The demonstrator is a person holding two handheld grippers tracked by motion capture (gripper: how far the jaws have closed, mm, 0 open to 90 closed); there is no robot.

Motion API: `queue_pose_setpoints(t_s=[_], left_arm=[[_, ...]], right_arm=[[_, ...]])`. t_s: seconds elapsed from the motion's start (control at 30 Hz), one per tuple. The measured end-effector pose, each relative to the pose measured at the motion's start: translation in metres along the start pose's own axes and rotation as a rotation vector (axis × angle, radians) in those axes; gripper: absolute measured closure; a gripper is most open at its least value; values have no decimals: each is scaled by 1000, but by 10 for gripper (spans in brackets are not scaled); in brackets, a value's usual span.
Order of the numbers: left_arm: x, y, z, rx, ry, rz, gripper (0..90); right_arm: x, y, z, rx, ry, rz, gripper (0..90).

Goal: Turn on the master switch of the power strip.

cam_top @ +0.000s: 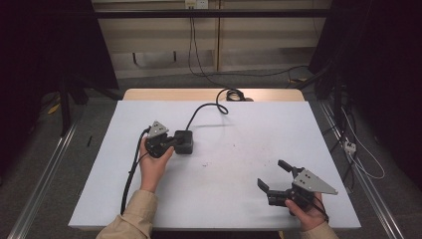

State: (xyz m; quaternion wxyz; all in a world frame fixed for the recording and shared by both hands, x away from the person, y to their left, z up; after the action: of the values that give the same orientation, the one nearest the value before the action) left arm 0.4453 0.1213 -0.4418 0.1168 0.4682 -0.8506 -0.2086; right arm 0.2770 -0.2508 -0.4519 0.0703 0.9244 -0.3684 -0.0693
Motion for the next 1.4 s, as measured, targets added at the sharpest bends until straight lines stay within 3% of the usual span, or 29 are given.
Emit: queue_pose_setpoints(t_s=[0.2, 0.27, 0.67, 0.73, 1.37, 1.4], left_arm=[[0, 0, 0, -3, 16, 1, 900], [1, 0, -1, -7, 1, -6, 900], [2, 0, -2, -25, 7, -19, 900], [4, 0, -3, -26, -10, -29, 900], [6, 1, -4, -39, -39, -54, 900], [7, 1, -3, -39, -20, -49, 900]], right_arm=[[0, 1, 0, 1, -2, 2, 45], [0, 1, 0, 1, -2, 2, 45], [0, 2, 0, 5, -6, 3, 45], [0, 1, 0, 5, -5, 2, 45], [1, 2, 0, 7, -5, 9, 45], [1, 2, 0, 7, -5, 9, 45]])
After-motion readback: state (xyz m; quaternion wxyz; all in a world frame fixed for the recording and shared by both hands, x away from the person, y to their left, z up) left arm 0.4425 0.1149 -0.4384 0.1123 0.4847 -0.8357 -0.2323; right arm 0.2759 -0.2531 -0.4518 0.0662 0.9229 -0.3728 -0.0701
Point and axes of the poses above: each handheld gripper's, and its own axes: y roughly backward along the jaws, z roughly out of its underside, x roughly to its right, the point moved 2 cm from there along -y, roughly forward along the jaws, and after that the axes turned 13 degrees about -z, right-handed, at the moved point
